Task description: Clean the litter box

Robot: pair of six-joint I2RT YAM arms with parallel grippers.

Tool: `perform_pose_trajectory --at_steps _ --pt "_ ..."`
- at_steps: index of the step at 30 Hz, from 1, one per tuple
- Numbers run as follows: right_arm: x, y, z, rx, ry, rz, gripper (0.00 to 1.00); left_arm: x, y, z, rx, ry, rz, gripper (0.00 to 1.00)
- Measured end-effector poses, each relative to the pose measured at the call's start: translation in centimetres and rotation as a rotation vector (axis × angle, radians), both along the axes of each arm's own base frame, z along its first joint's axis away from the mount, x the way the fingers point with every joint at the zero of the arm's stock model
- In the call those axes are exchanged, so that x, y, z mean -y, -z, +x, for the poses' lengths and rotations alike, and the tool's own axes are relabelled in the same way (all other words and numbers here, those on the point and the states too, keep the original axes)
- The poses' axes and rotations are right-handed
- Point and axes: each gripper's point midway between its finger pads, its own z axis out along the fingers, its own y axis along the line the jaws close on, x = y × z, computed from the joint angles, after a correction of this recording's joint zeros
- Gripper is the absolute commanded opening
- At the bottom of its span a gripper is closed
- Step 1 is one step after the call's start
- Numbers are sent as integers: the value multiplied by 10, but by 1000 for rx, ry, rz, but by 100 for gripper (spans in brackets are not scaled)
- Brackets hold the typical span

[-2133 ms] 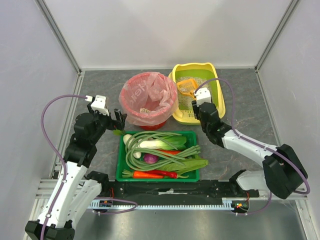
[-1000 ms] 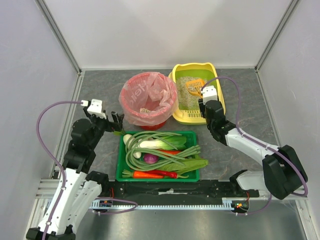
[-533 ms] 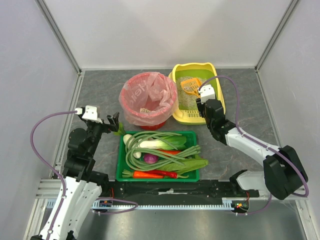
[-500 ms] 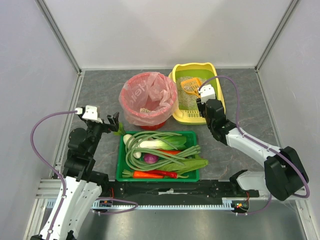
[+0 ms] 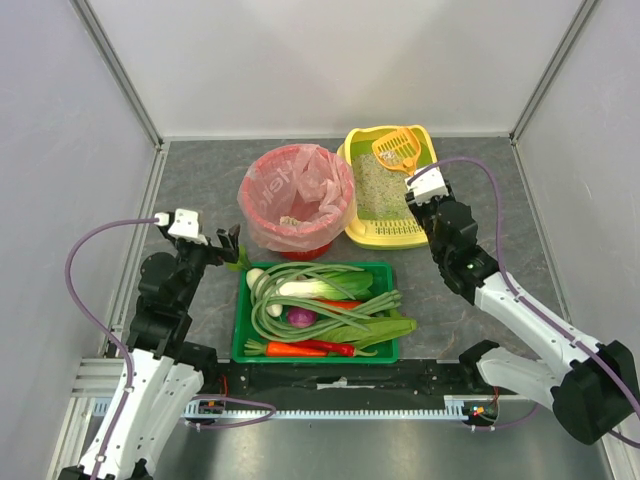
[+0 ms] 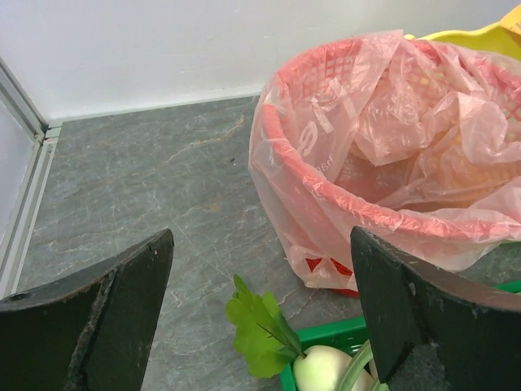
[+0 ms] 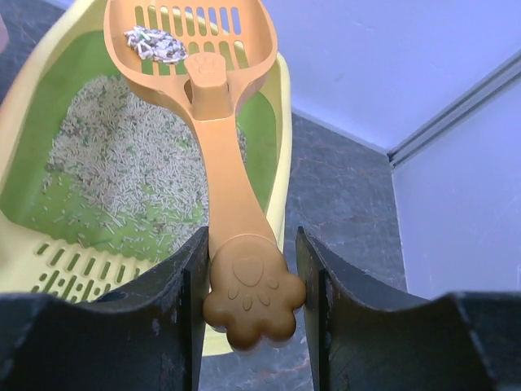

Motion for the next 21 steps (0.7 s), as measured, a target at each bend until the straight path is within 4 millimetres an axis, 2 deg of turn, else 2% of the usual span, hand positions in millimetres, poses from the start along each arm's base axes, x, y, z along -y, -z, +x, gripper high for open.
perform_pose_trajectory --at_steps 5,7,10,13,16,21 --pt "-9 12 -1 -46 -57 -15 0 2 -7 -5 27 15 -7 96" --pt "-11 23 1 -88 -46 -11 0 2 -9 -6 36 16 -9 96" --pt "-1 45 8 -171 49 -37 0 2 -11 -8 43 20 -11 96" --pt "-4 58 9 -225 21 -3 0 2 -11 -8 45 22 -12 96" --pt "-4 53 9 -212 19 57 0 2 -12 -8 47 22 -12 96" --pt "0 48 10 -215 46 62 0 2 -14 -9 54 23 -14 96"
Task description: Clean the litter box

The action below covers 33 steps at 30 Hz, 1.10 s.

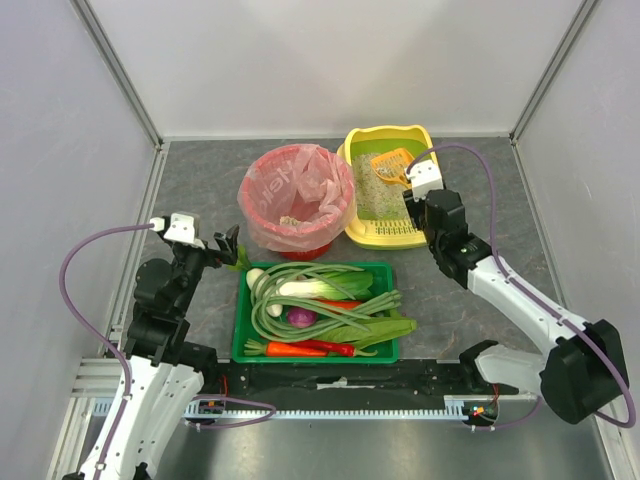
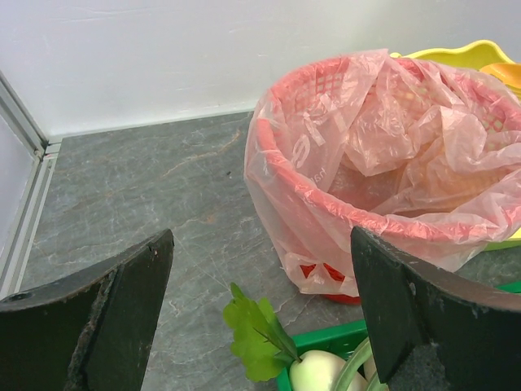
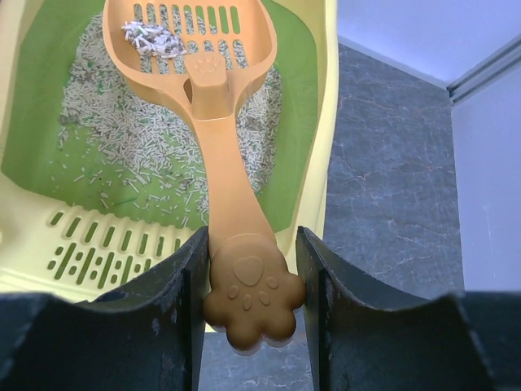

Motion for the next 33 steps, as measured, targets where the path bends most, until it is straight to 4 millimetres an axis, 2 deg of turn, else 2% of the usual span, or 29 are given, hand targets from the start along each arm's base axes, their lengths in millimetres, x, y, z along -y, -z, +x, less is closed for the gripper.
perform_pose_trajectory --at_steps 5,9,12,18,27,30,33 --pt "7 -9 -6 27 20 -7 0 0 0 0 -1 0 0 96" --pt "11 -26 -14 88 -1 -25 0 0 0 0 -1 0 0 96" --pt "3 -45 -23 151 -62 -44 0 0 1 0 -3 0 1 96" --pt "-33 -76 -29 224 -230 -114 0 4 3 1 -14 21 4 96" --pt "-114 -133 -48 278 -485 -198 0 5 5 2 -22 26 6 96" --pt "-133 -137 -54 257 -547 -238 0 5 6 2 -22 26 6 96" --pt "-149 -129 -59 207 -597 -296 0 5 5 2 -20 26 5 96"
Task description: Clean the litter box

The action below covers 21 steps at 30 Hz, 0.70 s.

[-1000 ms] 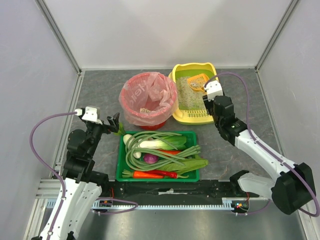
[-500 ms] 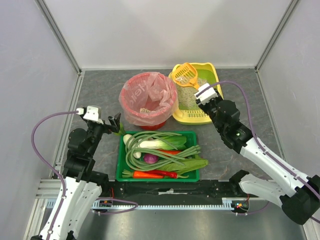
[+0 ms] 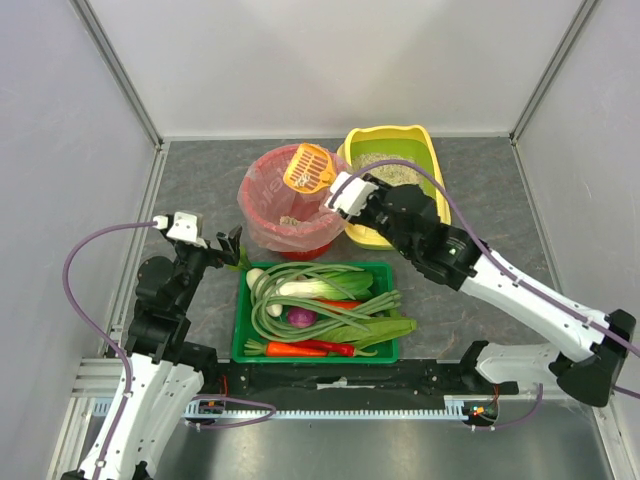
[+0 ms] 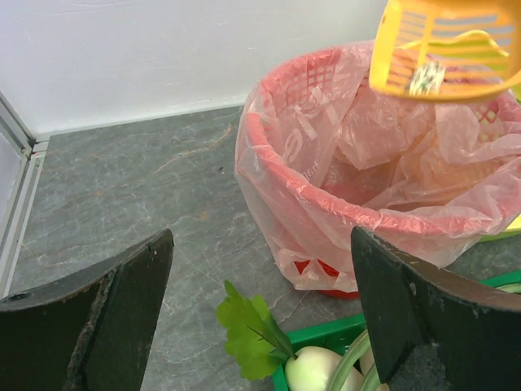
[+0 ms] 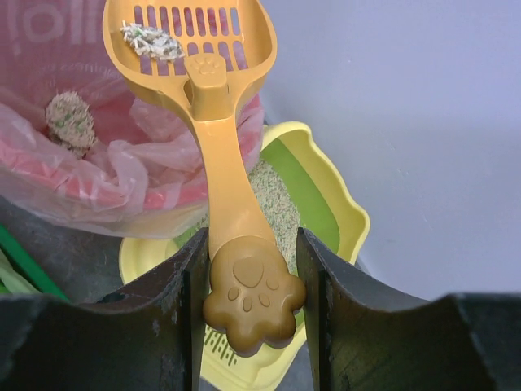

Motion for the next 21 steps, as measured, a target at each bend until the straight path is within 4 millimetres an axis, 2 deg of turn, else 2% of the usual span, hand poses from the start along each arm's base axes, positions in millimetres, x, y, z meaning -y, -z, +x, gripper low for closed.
perform_pose_trajectory --at_steps 4,9,15,21 --pt "-17 13 -4 -51 1 -121 0 0 -1 -1 5 0 -1 96" --pt "-40 22 -13 -28 50 -302 0 0 -1 -1 4 0 -1 96" --pt "-48 46 -19 -2 77 -501 0 0 -1 -1 4 -1 -1 96" --pt "-44 30 -21 76 120 -576 0 -1 -3 -3 13 -1 -3 96"
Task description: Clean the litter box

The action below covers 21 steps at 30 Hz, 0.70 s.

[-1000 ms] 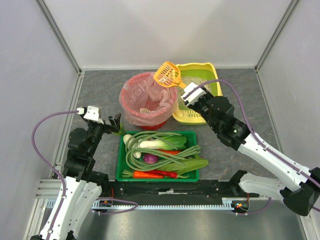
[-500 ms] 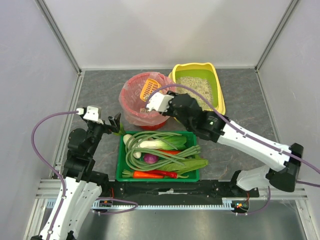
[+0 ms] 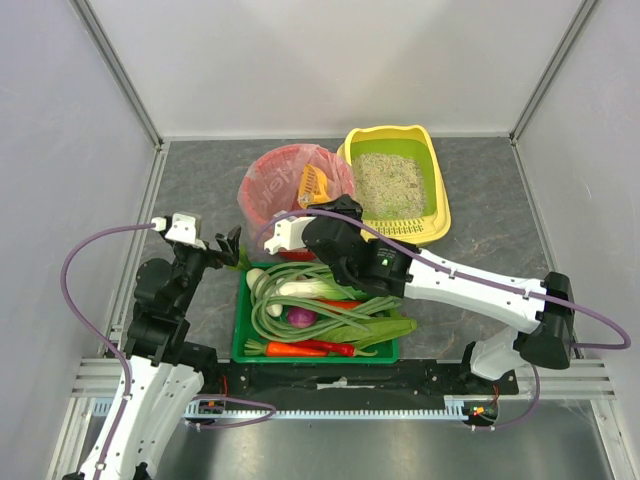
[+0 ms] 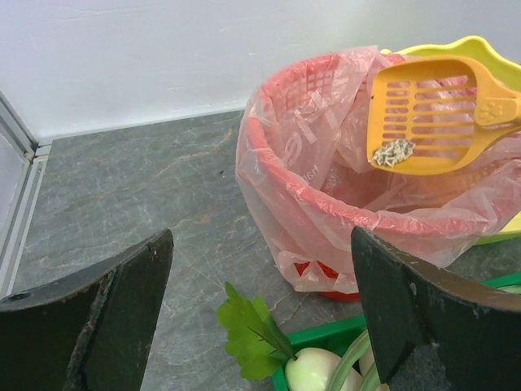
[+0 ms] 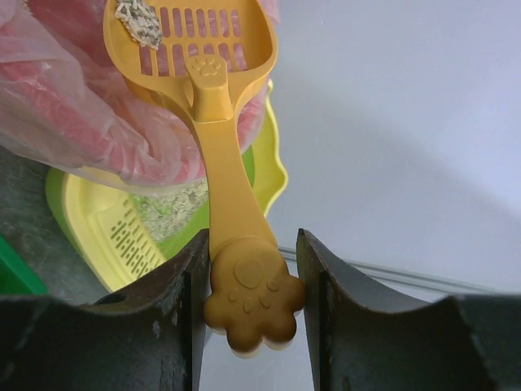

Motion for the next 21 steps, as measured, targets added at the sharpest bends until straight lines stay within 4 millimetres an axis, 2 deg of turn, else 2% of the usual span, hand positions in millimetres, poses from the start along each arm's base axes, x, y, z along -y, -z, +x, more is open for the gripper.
perform_pose_trajectory --at_steps 7,16,21 --pt "-3 -19 -4 94 14 -38 0 0 -1 -1 4 0 -1 96" --pt "-6 -15 -10 165 -12 -119 0 0 -1 -1 5 0 -1 96" --pt "-7 -24 -11 189 -31 -129 0 0 -1 -1 6 0 -1 96"
